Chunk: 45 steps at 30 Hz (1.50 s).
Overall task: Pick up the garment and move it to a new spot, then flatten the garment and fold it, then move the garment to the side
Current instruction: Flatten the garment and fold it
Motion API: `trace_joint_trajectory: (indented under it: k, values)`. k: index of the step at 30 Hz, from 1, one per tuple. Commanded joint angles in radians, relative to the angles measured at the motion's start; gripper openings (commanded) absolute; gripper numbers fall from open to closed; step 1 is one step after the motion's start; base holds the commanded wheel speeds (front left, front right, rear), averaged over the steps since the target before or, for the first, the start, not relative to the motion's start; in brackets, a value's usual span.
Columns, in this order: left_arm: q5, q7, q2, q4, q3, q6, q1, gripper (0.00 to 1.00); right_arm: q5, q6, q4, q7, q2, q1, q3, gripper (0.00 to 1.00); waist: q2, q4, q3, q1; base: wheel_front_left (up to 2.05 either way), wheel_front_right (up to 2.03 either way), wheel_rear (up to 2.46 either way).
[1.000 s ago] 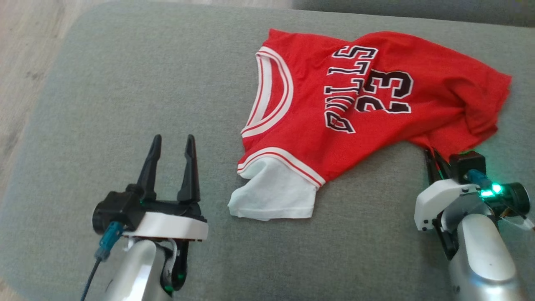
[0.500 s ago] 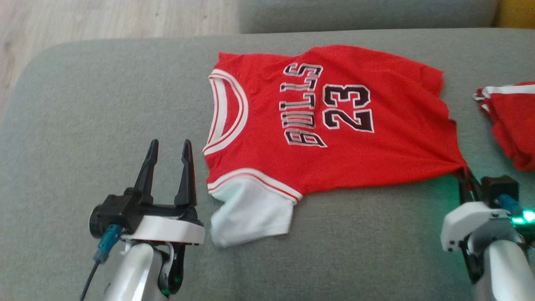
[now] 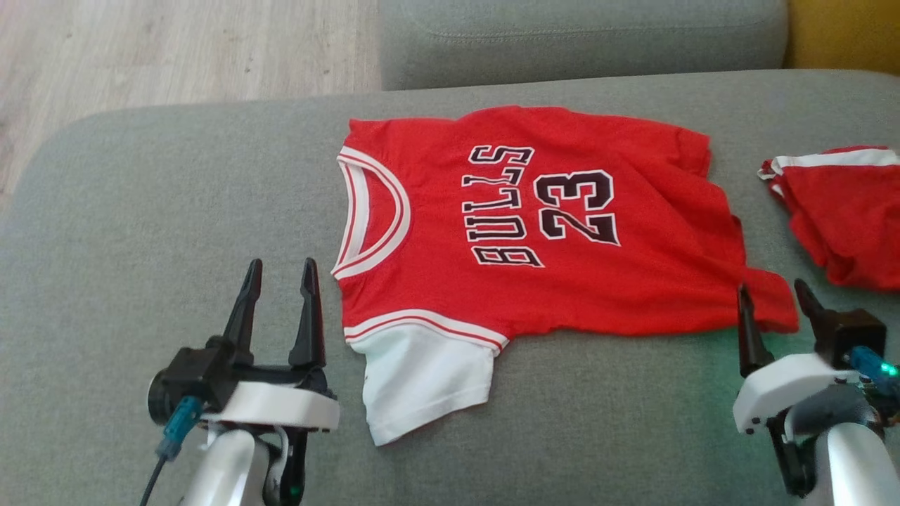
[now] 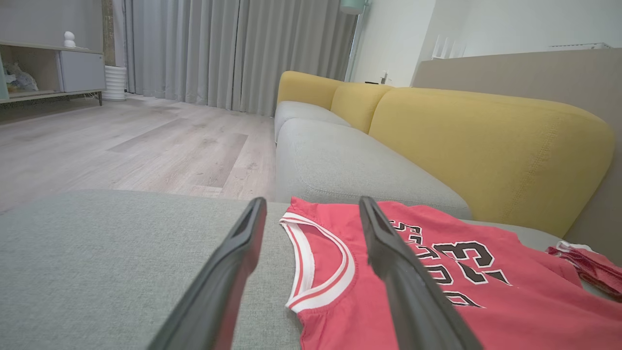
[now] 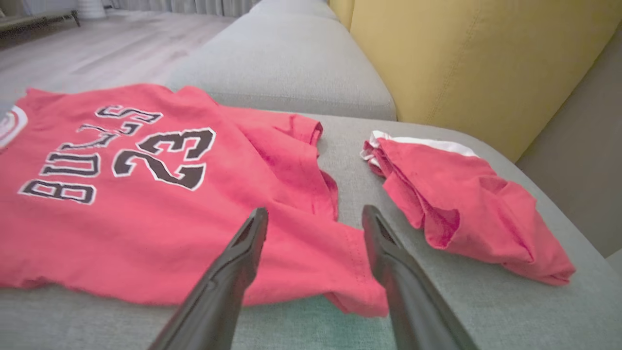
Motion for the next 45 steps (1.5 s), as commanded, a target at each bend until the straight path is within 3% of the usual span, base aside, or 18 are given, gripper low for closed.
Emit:
trace_joint_trajectory:
  k: [1,8,13,20,26,35,41,42,43,45]
  values:
    - [0.012,-0.006,0.006,-0.029,0.036,-0.003,-0.020,1.00,0.030,-0.001,-0.077,-0.015,-0.007,-0.001,0.041,1.00,0.0000,-0.006,-0.008,0.0000,0.00,0.00,0.00]
    - [0.017,-0.006,0.007,-0.025,0.044,-0.004,-0.005,1.00,0.142,-0.001,-0.252,-0.093,-0.007,0.010,0.038,1.00,0.0000,-0.024,-0.021,0.0000,0.00,0.00,0.00]
    - [0.018,-0.006,0.005,-0.010,0.034,-0.005,-0.004,1.00,0.220,-0.001,-0.262,-0.148,-0.007,0.023,0.038,1.00,0.0000,-0.032,-0.024,0.0000,0.00,0.00,0.00]
    - [0.017,0.027,0.006,0.026,0.015,-0.009,-0.041,1.00,0.217,-0.001,-0.261,-0.167,-0.007,0.012,0.046,1.00,0.0000,-0.046,0.012,0.0000,0.00,0.00,0.00]
    - [0.034,0.150,0.024,0.146,-0.011,0.001,-0.124,1.00,0.204,-0.001,-0.258,-0.174,-0.007,-0.008,0.054,1.00,0.0000,-0.074,0.071,0.0000,0.00,0.00,0.00]
    - [0.056,0.281,0.061,0.370,-0.008,0.059,-0.244,1.00,0.209,-0.001,-0.244,-0.196,-0.007,-0.037,0.070,1.00,0.0000,-0.128,0.133,0.0000,0.00,0.00,0.00]
    - [0.034,0.326,0.062,0.480,-0.012,0.034,-0.276,1.00,0.212,-0.001,-0.239,-0.208,-0.007,-0.045,0.075,1.00,0.0000,-0.144,0.151,0.0000,0.00,0.00,0.00]
    - [0.032,0.329,0.063,0.493,-0.015,0.028,-0.282,0.55,0.213,-0.001,-0.239,-0.210,-0.007,-0.046,0.075,1.00,0.0000,-0.145,0.153,0.0000,0.00,0.00,0.00]
    - [0.033,0.327,0.064,0.502,-0.019,0.023,-0.288,0.00,0.213,-0.001,-0.238,-0.211,-0.007,-0.047,0.074,1.00,0.0000,-0.145,0.154,0.0000,0.00,0.00,0.00]
    - [0.033,0.318,0.065,0.515,-0.025,0.013,-0.300,0.00,0.212,-0.001,-0.237,-0.213,-0.007,-0.048,0.073,1.00,0.0000,-0.145,0.156,0.0000,0.00,0.00,0.00]
